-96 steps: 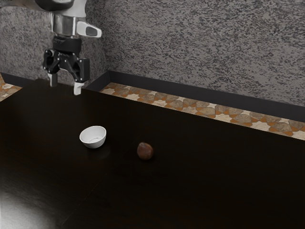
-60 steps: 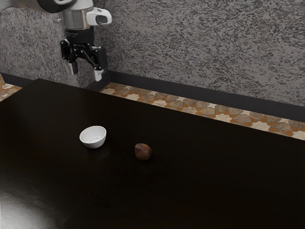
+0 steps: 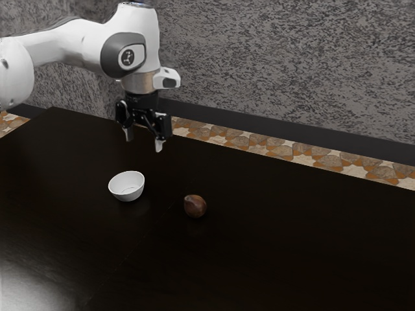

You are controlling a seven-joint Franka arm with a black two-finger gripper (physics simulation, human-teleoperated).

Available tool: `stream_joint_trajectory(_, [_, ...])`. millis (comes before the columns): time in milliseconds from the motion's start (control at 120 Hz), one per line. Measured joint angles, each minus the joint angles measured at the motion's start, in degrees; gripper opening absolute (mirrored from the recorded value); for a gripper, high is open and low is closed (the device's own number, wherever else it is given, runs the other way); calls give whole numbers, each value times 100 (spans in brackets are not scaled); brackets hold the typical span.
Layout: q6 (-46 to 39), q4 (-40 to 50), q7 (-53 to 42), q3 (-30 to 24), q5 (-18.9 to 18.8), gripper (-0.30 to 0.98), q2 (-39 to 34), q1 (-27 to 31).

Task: Place the pear in the bowl.

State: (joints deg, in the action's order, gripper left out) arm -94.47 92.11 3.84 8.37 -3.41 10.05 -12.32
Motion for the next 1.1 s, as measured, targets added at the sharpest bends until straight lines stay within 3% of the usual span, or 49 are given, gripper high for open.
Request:
stream_joint_trajectory(258, [-1342, 1206, -67, -67, 271, 69, 244, -7])
stream_joint_trajectory(567, [-2379, 1224, -287, -270, 752, 69, 814, -9])
stream_joint_trajectory(1100, [-3010, 1054, -784, -279, 1271, 69, 1541, -8])
